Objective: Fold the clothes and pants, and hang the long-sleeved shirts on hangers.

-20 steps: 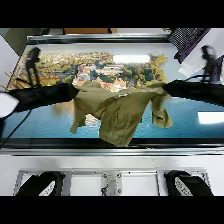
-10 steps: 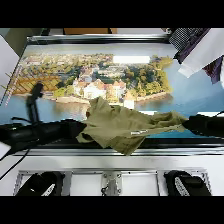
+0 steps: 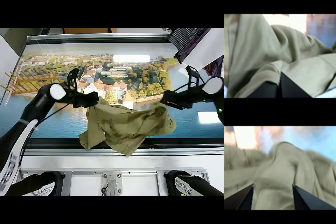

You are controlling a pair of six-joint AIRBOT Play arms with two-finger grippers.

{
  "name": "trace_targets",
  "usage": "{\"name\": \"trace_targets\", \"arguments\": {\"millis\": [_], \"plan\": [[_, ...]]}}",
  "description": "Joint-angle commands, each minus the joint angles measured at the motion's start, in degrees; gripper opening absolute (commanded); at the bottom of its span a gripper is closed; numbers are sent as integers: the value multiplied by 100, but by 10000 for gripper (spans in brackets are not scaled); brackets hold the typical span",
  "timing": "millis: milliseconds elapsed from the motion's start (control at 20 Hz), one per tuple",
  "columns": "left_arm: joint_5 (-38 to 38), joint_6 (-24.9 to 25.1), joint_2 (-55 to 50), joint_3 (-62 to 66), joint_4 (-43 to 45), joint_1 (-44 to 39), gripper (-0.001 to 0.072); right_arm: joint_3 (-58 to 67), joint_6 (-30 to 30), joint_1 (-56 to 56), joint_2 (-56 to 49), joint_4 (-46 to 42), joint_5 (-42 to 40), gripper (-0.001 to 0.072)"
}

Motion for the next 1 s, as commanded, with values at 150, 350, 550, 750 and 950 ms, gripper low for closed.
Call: {"name": "trace_targets", "arguments": {"millis": [150,350,550,750,950], "plan": [[-256,326,-1429,1355,15,291,16,4,-1464,160,-332,120,-1298,517],[-258,448,-1530,1353,13,232,16,2,-1672,946,-503,-964,-1327,517],[-273,490,-1539,1351,22,227,16,76,-1023,1893,-1196,-2072,-1923,516],[-273,487,-1541,1351,55,225,16,909,389,2323,-2376,-2618,-1670,516],[-302,487,-1541,1351,55,221,16,2011,1054,2573,-3458,-3644,-426,516]]}}
